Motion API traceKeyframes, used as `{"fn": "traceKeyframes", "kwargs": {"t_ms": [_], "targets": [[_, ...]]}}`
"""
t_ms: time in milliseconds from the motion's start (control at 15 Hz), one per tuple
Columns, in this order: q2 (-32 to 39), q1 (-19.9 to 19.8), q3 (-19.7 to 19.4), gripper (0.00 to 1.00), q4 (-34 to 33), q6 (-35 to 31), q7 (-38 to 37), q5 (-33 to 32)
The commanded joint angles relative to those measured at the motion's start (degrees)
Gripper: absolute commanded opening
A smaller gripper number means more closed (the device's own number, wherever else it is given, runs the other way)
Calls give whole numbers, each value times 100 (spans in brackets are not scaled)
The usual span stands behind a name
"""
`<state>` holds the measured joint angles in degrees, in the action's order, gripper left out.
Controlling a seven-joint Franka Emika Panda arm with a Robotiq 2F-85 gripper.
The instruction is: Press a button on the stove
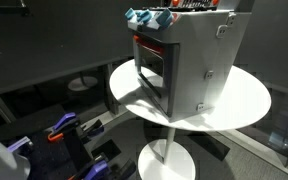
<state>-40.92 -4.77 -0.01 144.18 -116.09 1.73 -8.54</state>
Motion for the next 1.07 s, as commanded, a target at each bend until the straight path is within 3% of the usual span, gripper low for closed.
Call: {"fn": "traceKeyframes", "kwargs": {"t_ms": [0,467,1000], "targets": [[708,-197,-29,100,-688,-462,-322,-247],[1856,-542,57,100,-1542,-1442,-1109,-669],[2909,-573,113,100,-2377,-1834,-2104,-1360]]}}
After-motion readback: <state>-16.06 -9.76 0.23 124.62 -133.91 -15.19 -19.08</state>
